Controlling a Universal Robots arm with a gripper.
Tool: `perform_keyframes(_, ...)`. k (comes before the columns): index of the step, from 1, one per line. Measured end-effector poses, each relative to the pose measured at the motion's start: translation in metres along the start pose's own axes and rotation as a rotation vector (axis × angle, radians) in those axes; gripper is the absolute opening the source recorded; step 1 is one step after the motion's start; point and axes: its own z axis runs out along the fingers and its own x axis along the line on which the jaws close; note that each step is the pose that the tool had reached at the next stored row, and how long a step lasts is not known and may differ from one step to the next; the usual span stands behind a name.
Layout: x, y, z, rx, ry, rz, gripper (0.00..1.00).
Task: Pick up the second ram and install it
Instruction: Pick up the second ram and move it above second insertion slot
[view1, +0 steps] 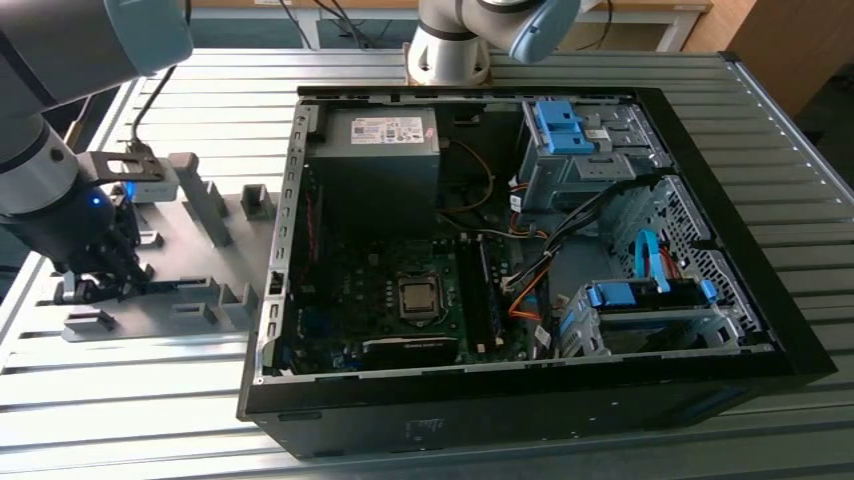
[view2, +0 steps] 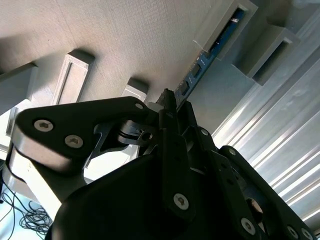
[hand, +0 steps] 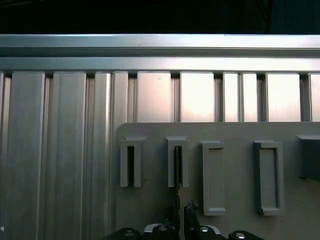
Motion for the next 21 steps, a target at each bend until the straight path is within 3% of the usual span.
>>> perform_keyframes(21, 0.0001, -0.0024, 0.0048, -0.0002, 0.0000, 0.000, 0.23)
